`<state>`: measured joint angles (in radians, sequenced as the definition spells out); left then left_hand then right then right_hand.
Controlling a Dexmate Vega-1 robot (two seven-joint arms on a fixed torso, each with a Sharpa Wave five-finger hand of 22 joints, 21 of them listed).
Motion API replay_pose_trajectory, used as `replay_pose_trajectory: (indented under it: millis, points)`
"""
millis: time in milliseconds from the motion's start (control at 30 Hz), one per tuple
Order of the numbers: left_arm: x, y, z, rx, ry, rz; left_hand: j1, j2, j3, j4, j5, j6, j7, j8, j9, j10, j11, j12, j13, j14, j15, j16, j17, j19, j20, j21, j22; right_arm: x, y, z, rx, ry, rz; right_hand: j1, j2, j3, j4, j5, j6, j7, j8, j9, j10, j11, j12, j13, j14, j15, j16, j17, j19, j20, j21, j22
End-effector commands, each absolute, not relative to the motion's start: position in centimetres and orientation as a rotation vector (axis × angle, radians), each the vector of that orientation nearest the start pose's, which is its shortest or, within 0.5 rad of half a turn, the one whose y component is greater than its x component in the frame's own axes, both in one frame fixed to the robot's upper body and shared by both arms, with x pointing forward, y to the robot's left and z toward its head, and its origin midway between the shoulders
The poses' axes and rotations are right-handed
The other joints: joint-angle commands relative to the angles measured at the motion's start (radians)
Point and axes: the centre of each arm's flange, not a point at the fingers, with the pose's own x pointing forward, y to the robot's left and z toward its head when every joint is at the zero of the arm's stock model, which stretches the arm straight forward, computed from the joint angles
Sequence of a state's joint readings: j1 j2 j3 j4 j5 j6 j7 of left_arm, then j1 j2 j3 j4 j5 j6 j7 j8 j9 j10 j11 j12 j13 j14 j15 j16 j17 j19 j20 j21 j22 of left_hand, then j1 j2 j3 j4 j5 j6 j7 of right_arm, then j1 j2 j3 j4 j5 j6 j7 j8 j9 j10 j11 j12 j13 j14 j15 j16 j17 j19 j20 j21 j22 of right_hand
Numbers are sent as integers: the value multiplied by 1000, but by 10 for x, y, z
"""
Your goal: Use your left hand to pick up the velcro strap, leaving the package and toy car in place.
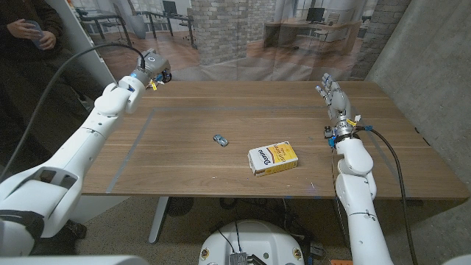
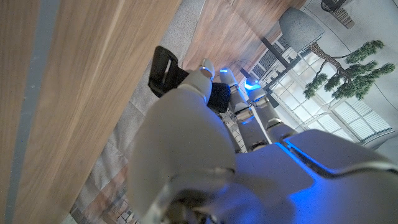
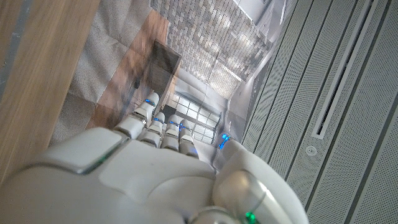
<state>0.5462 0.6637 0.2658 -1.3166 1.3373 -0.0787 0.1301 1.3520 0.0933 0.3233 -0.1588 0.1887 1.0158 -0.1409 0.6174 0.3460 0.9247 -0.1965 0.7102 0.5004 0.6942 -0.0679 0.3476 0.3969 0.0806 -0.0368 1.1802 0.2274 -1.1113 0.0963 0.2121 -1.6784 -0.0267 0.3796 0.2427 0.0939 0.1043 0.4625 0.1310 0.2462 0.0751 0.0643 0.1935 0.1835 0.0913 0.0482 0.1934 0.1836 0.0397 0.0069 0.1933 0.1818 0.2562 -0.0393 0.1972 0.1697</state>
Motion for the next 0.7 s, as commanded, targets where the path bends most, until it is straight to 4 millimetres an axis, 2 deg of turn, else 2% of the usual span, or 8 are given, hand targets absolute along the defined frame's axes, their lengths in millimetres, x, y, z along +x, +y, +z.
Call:
replay_pose_trajectory:
  millis: [33, 333, 700]
  points:
    - [620, 381, 175, 1922, -706, 709, -8, -3, 9, -1, 7, -8, -2, 11, 6, 10, 2, 2, 5, 10, -165, -4, 7, -1, -15, 11, 0, 540, -273, -12, -56, -936, -10, -9, 26, 9, -4, -3, 14, -1, 0, 2, 5, 0, 0, 2, 11, 0, -2, 0, -3, -17, -2, 4]
    - [624, 391, 173, 1883, -768, 726, -9, -4, 12, -2, 7, -10, -1, 18, 10, 10, 3, 0, 9, 11, -165, -6, 11, -2, -15, 18, -1, 529, -252, -12, -89, -943, -18, -9, 26, 9, -4, -3, 14, 0, 0, 2, 8, 0, 0, 2, 12, 1, -2, 0, -3, -18, -1, 4]
    - [624, 401, 168, 1852, -839, 719, -9, -6, 20, -3, 8, -17, 2, 29, 16, 11, 3, -2, 17, 13, -165, -10, 19, -5, -14, 32, -4, 504, -224, -30, -97, -927, -45, -10, 25, 10, -4, -3, 17, -1, 1, 2, 9, -1, 0, 2, 15, 1, -2, 0, -6, -22, -2, 4]
